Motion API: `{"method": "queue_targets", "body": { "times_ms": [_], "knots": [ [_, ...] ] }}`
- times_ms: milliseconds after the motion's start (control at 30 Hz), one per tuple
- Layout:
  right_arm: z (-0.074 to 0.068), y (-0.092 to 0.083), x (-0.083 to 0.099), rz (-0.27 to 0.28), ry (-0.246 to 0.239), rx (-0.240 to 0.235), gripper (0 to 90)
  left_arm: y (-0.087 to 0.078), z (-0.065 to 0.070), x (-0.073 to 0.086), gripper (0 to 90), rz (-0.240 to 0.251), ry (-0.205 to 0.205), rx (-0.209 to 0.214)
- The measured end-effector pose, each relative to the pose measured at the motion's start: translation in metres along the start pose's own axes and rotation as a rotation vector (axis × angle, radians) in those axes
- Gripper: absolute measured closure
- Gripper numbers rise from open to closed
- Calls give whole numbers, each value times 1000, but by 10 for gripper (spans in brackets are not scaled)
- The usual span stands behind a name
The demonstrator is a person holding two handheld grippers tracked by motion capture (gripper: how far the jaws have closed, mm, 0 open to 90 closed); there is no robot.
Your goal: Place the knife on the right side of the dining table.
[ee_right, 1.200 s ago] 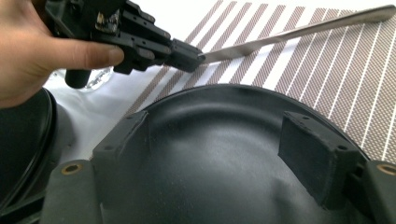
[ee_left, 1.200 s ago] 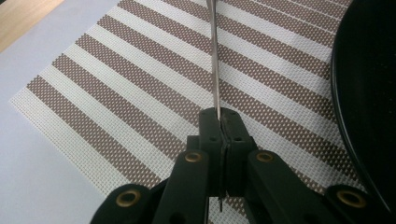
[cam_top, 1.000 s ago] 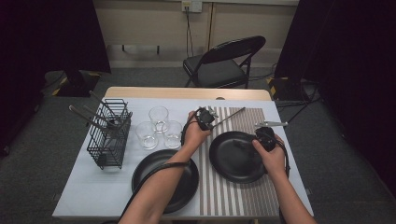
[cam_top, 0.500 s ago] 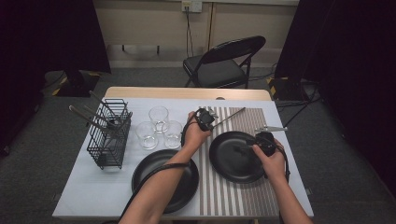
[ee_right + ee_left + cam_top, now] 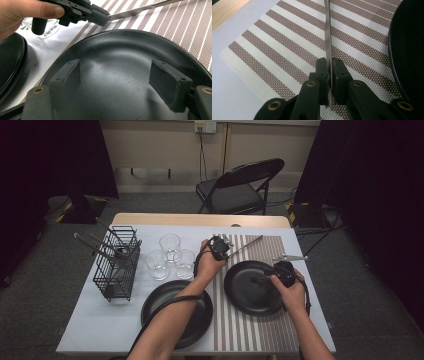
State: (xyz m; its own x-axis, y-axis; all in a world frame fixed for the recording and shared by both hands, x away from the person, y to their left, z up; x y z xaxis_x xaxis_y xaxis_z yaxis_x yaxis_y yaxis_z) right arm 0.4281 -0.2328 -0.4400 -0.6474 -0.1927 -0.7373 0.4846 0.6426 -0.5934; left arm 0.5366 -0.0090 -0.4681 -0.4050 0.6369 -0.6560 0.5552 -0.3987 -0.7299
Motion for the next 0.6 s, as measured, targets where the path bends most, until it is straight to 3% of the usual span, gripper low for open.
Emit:
{"method": "queue_targets", "body": {
  "times_ms": [200, 400, 600],
  "knots": [
    [3, -1, 1, 4, 9, 2, 245, 0, 1, 0, 783, 1, 12, -10],
    [6, -3, 2, 6, 14, 10, 246, -3, 0, -1, 862, 0, 14, 0],
    [6, -5, 0, 15, 13, 13, 246, -1, -2, 1, 844, -2, 1, -5]
  ]
}}
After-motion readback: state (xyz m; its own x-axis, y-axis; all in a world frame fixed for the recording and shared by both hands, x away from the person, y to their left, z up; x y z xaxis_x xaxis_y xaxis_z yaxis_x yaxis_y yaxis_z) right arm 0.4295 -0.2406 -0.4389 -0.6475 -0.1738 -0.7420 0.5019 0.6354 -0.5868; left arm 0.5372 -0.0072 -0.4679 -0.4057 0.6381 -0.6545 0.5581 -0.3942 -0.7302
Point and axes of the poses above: each handheld gripper's, and its own axes: y roughly forward along the jaws, x roughly out of its underside, z roughly to its right, the point moved 1 cm from there along y, roughly forward along the jaws, and after that the axes turned 7 degrees about -x, right-handed, at the moved point
